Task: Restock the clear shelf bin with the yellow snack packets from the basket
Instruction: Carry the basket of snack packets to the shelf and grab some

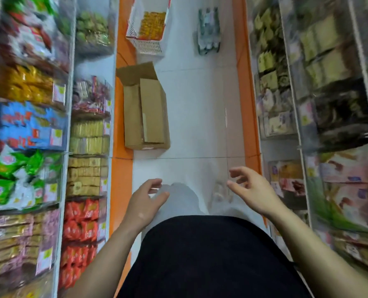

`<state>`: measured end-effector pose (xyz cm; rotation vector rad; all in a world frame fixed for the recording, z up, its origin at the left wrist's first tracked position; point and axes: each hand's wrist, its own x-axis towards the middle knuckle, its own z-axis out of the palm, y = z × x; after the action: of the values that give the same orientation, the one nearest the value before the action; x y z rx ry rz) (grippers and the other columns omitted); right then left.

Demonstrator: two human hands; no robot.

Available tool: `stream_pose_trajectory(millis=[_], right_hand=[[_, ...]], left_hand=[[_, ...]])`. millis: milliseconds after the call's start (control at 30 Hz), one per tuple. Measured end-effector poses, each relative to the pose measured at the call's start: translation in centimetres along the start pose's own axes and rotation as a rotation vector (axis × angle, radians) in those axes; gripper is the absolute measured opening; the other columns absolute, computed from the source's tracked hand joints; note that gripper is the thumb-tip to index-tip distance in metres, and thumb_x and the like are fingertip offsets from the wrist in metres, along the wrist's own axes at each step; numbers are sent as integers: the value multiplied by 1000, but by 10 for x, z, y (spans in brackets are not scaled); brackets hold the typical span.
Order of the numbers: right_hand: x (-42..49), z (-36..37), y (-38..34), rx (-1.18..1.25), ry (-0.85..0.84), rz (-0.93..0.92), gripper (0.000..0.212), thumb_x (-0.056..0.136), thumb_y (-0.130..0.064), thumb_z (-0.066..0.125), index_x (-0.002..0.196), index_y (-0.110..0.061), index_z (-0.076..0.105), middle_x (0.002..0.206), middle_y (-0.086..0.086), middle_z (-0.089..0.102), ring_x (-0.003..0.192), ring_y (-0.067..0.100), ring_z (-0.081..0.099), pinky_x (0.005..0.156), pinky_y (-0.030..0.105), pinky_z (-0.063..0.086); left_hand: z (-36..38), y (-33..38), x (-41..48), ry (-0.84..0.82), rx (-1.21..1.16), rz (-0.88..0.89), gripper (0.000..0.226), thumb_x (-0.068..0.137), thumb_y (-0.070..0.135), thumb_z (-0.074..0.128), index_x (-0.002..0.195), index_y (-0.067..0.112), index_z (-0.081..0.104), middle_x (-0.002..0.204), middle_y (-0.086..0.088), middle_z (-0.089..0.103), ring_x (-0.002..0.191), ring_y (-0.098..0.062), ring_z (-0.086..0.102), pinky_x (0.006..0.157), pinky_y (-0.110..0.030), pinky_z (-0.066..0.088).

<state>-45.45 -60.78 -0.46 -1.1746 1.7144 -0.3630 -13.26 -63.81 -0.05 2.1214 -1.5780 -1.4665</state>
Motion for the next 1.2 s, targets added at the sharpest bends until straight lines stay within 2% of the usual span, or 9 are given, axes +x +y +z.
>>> stream_pose_trajectory(millis=[167, 333, 433, 533, 633, 733, 967, 1133, 1200], right_hand=[[106, -33, -63, -29, -57, -44, 47, 85, -57, 59, 127, -36, 57, 114, -22, 61, 99, -2, 58, 83, 27, 51], [202, -57, -111, -45, -37, 2, 43, 88, -51, 63, 127, -34, 58, 113, -21, 61, 99, 0, 59, 85, 30, 52], [239, -83, -137, -25, -13, 55, 41, 88, -49, 64, 125, -33, 59, 113, -20, 63, 100, 2, 60, 88, 32, 52], [271, -114, -152, 13, 25, 108, 37, 88, -45, 66, 122, -32, 61, 112, -19, 64, 101, 3, 61, 88, 33, 52], [317, -147, -157, 31, 57, 153, 34, 89, -41, 69, 120, -30, 62, 110, -17, 65, 99, 4, 62, 87, 30, 52], [378, -182, -161, 20, 58, 153, 33, 89, -41, 69, 120, -30, 62, 111, -15, 66, 97, 1, 62, 85, 28, 52], [534, -278, -232, -16, -12, 60, 38, 90, -44, 66, 123, -26, 62, 112, -13, 66, 99, 4, 63, 90, 33, 53], [645, -303, -320, -36, -77, -39, 36, 88, -49, 64, 119, -33, 61, 110, -17, 65, 96, 3, 63, 87, 34, 54], [691, -302, -343, -25, -87, -44, 35, 87, -50, 64, 118, -35, 61, 108, -19, 65, 95, 3, 63, 87, 34, 55]], left_hand=[[-34, 42, 80, 41, -71, -37, 32, 92, 34, 72, 120, 38, 59, 119, 19, 65, 110, -2, 61, 88, -23, 46], [-72, 89, 194, 4, -79, -39, 36, 91, 39, 72, 124, 33, 60, 122, 15, 65, 109, -4, 61, 90, -26, 48], [-102, 136, 257, -37, -56, 16, 41, 89, 46, 71, 126, 32, 60, 124, 15, 65, 112, -4, 61, 96, -32, 50], [-124, 196, 313, -79, -78, 67, 40, 80, 57, 68, 117, 44, 58, 119, 23, 64, 113, -3, 61, 95, -32, 52], [-130, 254, 376, -105, -77, 112, 29, 84, 51, 70, 109, 49, 57, 114, 25, 64, 112, -3, 60, 93, -31, 53], [-126, 307, 439, -106, -53, 133, 33, 86, 48, 71, 116, 44, 58, 115, 22, 63, 109, -3, 60, 96, -33, 52], [-158, 385, 531, -50, -91, 25, 38, 90, 39, 74, 125, 32, 61, 120, 15, 65, 114, -7, 61, 99, -33, 51], [-215, 399, 588, 38, -155, -52, 31, 89, 37, 76, 114, 42, 60, 116, 22, 65, 110, -2, 62, 94, -29, 50], [-234, 400, 623, 71, -176, -86, 32, 89, 36, 76, 115, 39, 59, 113, 22, 64, 110, -4, 62, 88, -24, 48]])
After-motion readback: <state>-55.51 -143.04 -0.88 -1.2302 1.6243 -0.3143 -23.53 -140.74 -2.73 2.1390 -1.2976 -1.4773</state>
